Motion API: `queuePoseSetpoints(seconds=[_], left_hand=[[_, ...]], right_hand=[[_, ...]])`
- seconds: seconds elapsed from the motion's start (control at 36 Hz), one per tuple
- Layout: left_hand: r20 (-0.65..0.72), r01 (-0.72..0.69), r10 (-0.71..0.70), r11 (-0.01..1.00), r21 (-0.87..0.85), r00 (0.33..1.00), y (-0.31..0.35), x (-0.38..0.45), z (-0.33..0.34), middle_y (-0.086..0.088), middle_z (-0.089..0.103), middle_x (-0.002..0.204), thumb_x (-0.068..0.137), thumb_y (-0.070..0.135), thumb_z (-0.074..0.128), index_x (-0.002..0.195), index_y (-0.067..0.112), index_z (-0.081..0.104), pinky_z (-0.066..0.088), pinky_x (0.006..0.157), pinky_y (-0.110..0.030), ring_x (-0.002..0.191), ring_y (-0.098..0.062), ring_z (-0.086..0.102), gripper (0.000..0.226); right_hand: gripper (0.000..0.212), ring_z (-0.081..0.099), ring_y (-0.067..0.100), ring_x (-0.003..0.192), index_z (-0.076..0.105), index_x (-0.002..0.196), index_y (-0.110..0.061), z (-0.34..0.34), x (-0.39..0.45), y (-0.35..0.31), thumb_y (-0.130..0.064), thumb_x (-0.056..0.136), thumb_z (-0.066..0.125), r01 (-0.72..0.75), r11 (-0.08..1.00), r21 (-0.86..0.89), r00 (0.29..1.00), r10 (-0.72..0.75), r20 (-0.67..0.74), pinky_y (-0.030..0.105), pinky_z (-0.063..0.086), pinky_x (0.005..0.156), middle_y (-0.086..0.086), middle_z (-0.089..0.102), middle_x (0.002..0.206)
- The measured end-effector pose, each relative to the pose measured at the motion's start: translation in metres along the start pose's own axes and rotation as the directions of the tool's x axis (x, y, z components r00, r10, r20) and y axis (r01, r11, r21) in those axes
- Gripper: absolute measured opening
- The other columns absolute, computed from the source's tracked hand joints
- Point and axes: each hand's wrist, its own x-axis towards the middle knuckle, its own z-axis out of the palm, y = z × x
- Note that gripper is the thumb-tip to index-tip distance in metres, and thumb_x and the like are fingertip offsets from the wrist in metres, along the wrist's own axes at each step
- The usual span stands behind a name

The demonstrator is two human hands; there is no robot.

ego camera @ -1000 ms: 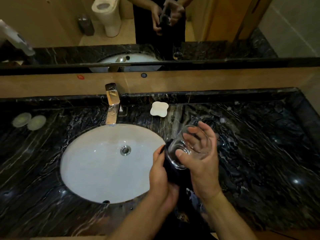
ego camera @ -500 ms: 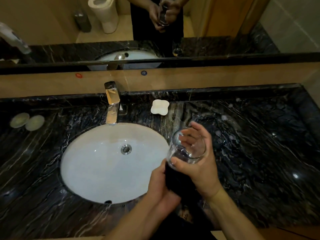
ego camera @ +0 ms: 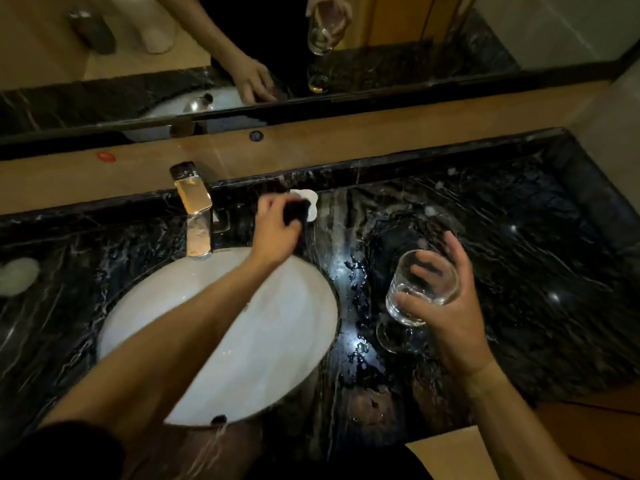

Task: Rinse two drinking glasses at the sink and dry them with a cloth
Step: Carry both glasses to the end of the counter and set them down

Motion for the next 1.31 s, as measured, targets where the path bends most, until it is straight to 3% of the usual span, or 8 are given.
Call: queuePoseSetpoints(seconds=[0.33, 0.47, 0.58, 0.67, 0.83, 1.0, 1.11, 1.31], left_hand=[[0.287, -0.307, 0.154, 0.716, 0.627, 0.946, -0.023, 0.061, 0.029, -0.009, 0.032, 0.158, 0.095, 0.020, 0.062, 0.145, 0.021, 0.044, 0.020, 0.117, -0.059, 0.148, -0.034, 0.021, 0.054], [0.223, -0.462, 0.405, 0.762, 0.455, 0.887, -0.006, -0.020, 0.056, -0.017, 0.045, 0.146, 0.082, 0.018, 0.065, 0.138, 0.013, 0.052, 0.033, 0.113, -0.058, 0.134, -0.038, 0.042, 0.057], [0.506, -0.374, 0.174, 0.868, 0.327, 0.845, 0.005, -0.103, 0.081, 0.006, 0.010, 0.166, 0.078, 0.033, 0.078, 0.156, 0.040, 0.018, -0.021, 0.113, -0.056, 0.153, -0.019, -0.001, 0.098], [0.590, -0.287, 0.081, 0.921, 0.263, 0.803, 0.009, -0.144, 0.100, 0.013, 0.004, 0.167, 0.066, 0.047, 0.086, 0.155, 0.045, 0.005, -0.021, 0.112, -0.058, 0.153, -0.014, -0.008, 0.121], [0.395, -0.031, -0.008, 0.995, 0.093, 0.919, 0.023, -0.176, 0.138, 0.019, 0.051, 0.137, 0.057, 0.050, 0.089, 0.145, 0.043, 0.027, 0.013, 0.121, -0.051, 0.134, -0.008, 0.044, 0.108], [0.257, 0.075, -0.069, 0.997, -0.013, 0.964, 0.034, -0.187, 0.151, 0.012, 0.060, 0.111, 0.065, 0.026, 0.093, 0.134, 0.028, 0.043, 0.046, 0.104, -0.028, 0.113, -0.016, 0.061, 0.085], [0.174, 0.086, -0.062, 0.987, -0.136, 0.983, 0.050, -0.214, 0.147, 0.019, 0.058, 0.105, 0.068, 0.006, 0.090, 0.126, 0.025, 0.043, 0.040, 0.071, 0.003, 0.092, 0.005, 0.059, 0.077], [0.043, 0.138, -0.132, 0.947, -0.291, 0.990, 0.060, -0.292, 0.119, 0.015, 0.060, 0.117, 0.065, 0.007, 0.092, 0.118, 0.038, 0.047, 0.043, 0.082, -0.002, 0.098, 0.019, 0.058, 0.076]], right_hand=[[0.080, 0.058, 0.017, 0.126, 0.051, 0.131, -0.024, -0.044, -0.042, 0.016, -0.005, 0.060, 0.081, -0.080, 0.988, 0.129, 0.973, 0.106, -0.206, 0.021, 0.056, 0.080, 0.000, 0.061, 0.133], [0.076, 0.059, 0.014, 0.124, 0.053, 0.128, -0.028, -0.061, -0.054, 0.024, 0.002, 0.064, 0.082, -0.115, 0.983, 0.140, 0.961, 0.146, -0.236, 0.028, 0.058, 0.084, -0.005, 0.061, 0.128], [0.077, 0.060, 0.014, 0.121, 0.053, 0.128, -0.031, -0.079, -0.065, 0.032, 0.000, 0.065, 0.084, -0.152, 0.985, 0.081, 0.962, 0.166, -0.215, 0.023, 0.058, 0.078, -0.001, 0.061, 0.128], [0.077, 0.060, 0.016, 0.120, 0.055, 0.126, -0.033, -0.096, -0.076, 0.035, 0.003, 0.066, 0.086, -0.203, 0.976, 0.076, 0.958, 0.214, -0.191, 0.026, 0.054, 0.082, 0.002, 0.064, 0.124], [0.088, 0.061, 0.016, 0.118, 0.060, 0.121, -0.041, -0.124, -0.102, 0.043, -0.032, 0.040, 0.094, -0.281, 0.958, 0.057, 0.952, 0.285, -0.111, 0.042, 0.052, 0.098, 0.001, 0.066, 0.122], [0.080, 0.060, 0.017, 0.119, 0.056, 0.127, -0.035, -0.150, -0.126, 0.050, -0.003, 0.062, 0.092, -0.291, 0.957, -0.013, 0.957, 0.291, -0.009, 0.041, 0.051, 0.099, -0.001, 0.065, 0.124], [0.077, 0.060, 0.015, 0.117, 0.054, 0.127, -0.033, -0.162, -0.136, 0.052, 0.000, 0.067, 0.088, -0.282, 0.959, -0.032, 0.958, 0.284, 0.048, 0.037, 0.051, 0.098, -0.002, 0.064, 0.124], [0.084, 0.059, 0.011, 0.120, 0.051, 0.128, -0.033, -0.163, -0.148, 0.062, 0.003, 0.063, 0.089, -0.267, 0.961, -0.076, 0.946, 0.276, 0.171, 0.043, 0.048, 0.105, -0.004, 0.065, 0.124]])
